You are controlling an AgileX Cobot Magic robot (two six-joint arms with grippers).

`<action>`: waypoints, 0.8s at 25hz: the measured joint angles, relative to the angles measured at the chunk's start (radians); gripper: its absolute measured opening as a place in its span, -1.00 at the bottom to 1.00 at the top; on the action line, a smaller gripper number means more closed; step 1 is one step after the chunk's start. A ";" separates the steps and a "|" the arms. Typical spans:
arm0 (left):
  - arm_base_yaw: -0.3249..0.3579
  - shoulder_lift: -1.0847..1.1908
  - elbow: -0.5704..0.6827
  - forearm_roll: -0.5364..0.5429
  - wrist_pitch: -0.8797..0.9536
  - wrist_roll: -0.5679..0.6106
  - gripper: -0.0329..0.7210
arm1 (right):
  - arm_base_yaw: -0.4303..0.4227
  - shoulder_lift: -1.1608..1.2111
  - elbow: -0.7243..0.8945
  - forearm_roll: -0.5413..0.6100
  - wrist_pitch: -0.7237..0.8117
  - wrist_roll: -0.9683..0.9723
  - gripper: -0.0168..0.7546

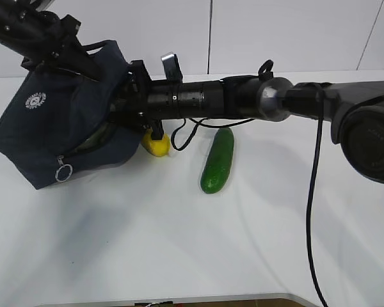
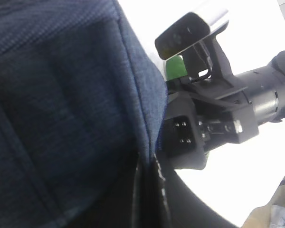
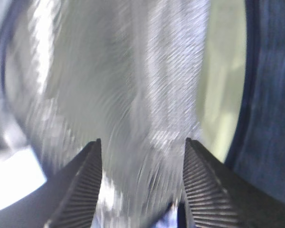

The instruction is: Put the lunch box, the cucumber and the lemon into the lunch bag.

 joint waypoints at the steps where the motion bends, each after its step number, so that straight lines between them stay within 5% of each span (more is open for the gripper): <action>1: 0.000 0.000 0.000 -0.002 0.004 -0.007 -0.95 | -0.002 0.000 0.000 0.000 0.013 0.000 0.18; 12: 0.109 0.000 0.000 -0.089 0.055 -0.038 -0.95 | -0.029 0.000 -0.044 -0.032 0.192 -0.045 0.18; 20: 0.180 0.000 0.000 -0.088 0.099 -0.046 -0.95 | -0.029 -0.060 -0.222 -0.441 0.225 0.145 0.18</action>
